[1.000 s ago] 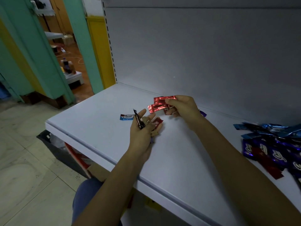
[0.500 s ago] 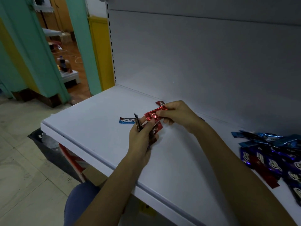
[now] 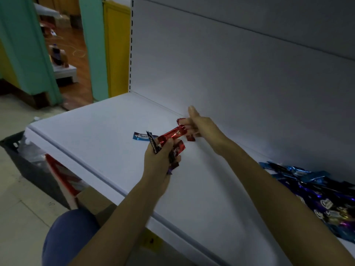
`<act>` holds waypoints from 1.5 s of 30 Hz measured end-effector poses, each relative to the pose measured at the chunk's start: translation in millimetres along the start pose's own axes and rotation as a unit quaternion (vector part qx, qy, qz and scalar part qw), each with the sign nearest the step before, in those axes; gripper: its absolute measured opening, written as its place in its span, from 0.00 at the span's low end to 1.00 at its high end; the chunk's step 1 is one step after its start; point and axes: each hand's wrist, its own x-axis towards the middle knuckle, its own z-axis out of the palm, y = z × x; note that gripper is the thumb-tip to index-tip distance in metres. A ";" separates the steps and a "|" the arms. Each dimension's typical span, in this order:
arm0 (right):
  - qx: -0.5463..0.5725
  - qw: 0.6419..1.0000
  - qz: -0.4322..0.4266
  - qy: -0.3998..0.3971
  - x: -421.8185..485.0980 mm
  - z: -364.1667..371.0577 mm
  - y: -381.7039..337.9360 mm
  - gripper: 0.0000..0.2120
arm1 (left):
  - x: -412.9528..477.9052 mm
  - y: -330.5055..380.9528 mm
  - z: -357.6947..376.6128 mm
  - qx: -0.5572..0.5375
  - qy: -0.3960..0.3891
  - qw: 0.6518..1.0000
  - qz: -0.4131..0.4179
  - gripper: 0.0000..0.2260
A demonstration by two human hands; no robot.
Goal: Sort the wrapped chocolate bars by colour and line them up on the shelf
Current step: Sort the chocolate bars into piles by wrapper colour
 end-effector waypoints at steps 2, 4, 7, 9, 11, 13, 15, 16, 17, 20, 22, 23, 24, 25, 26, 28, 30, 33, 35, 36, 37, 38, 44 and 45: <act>0.025 0.997 -0.010 -0.078 -16.7 -1.9 -6.8 0.16 | 1.3 -2.0 0.6 0.013 -0.013 1.000 0.010 0.02; 0.048 0.996 -0.031 -0.067 -18.6 -4.4 -2.7 0.07 | 2.2 -3.5 0.4 0.018 -0.018 1.000 0.003 0.01; 0.111 0.984 -0.014 0.140 5.4 -8.3 13.4 0.07 | 4.0 -3.1 -2.4 -0.045 -0.019 0.998 -0.025 0.11; -0.081 0.965 -0.038 0.248 28.6 -10.2 34.4 0.10 | 6.2 -2.9 -4.6 -0.079 -0.016 0.996 -0.042 0.16; -0.321 0.929 -0.058 0.176 42.8 -4.8 56.6 0.13 | 6.6 -2.9 -5.4 -0.100 -0.012 0.993 -0.055 0.20; -0.406 0.907 -0.058 0.095 53.8 2.7 77.9 0.15 | 7.2 -2.9 -5.7 -0.113 -0.012 0.992 -0.061 0.21; -0.406 0.906 -0.066 0.105 61.3 6.3 88.0 0.16 | 8.5 -3.3 -7.2 -0.134 -0.011 0.988 -0.069 0.21; -0.410 0.901 -0.070 0.125 66.5 5.8 89.4 0.16 | 9.7 -3.2 -8.2 -0.147 -0.013 0.986 -0.076 0.21; -0.423 0.892 -0.064 0.143 69.6 5.4 88.0 0.16 | 10.8 -2.4 -8.8 -0.158 -0.015 0.984 -0.085 0.20; -0.433 0.879 -0.065 0.187 69.9 3.4 73.6 0.15 | 11.3 0.6 -10.5 -0.164 -0.024 0.981 -0.101 0.20; -0.320 0.924 -0.085 0.194 51.1 10.6 50.1 0.18 | 9.6 1.1 -12.3 -0.155 -0.024 0.983 -0.092 0.22; -0.213 0.961 -0.070 0.163 35.7 15.0 35.3 0.20 | 8.7 1.4 -13.1 -0.160 -0.024 0.983 -0.087 0.22; -0.116 0.987 -0.042 0.104 18.7 17.7 20.8 0.21 | 8.6 1.7 -14.0 -0.169 -0.026 0.982 -0.082 0.22; -0.072 0.997 -0.007 0.025 2.3 18.5 8.5 0.21 | 8.7 2.9 -14.2 -0.181 -0.029 0.980 -0.076 0.23; -0.067 0.996 0.018 -0.051 -11.5 18.0 0.7 0.19 | 9.3 4.1 -14.3 -0.191 -0.032 0.979 -0.069 0.24; -0.070 0.988 0.032 -0.133 -25.8 15.9 -4.7 0.12 | 10.2 7.0 -14.2 -0.194 -0.041 0.978 -0.061 0.26; -0.036 0.994 0.025 -0.103 -24.1 10.7 -4.2 0.06 | 9.6 7.6 -12.7 -0.169 -0.050 0.981 -0.074 0.26; 0.078 0.994 0.004 0.083 -2.5 2.8 4.8 0.03 | 5.7 5.7 -9.3 -0.131 -0.060 0.984 -0.102 0.23; 0.023 0.973 -0.038 0.224 21.4 -0.7 15.8 0.03 | 4.2 5.5 -8.3 -0.123 -0.070 0.984 -0.106 0.19; -0.056 0.963 -0.052 0.260 32.8 0.0 23.0 0.07 | 4.6 5.4 -8.4 -0.127 -0.070 0.983 -0.111 0.18; -0.133 0.953 -0.057 0.266 42.7 2.3 30.6 0.10 | 5.0 5.9 -8.3 -0.139 -0.070 0.981 -0.118 0.17; -0.195 0.947 -0.056 0.251 50.3 5.9 36.8 0.12 | 5.5 6.3 -8.8 -0.151 -0.069 0.978 -0.126 0.16; -0.390 0.919 0.002 0.048 68.8 17.8 56.3 0.23 | 1.6 12.0 -8.5 -0.172 -0.060 0.970 -0.162 0.16; -0.385 0.921 -0.014 0.062 65.8 15.9 53.6 0.23 | 0.5 12.5 -8.7 -0.175 -0.061 0.969 -0.162 0.17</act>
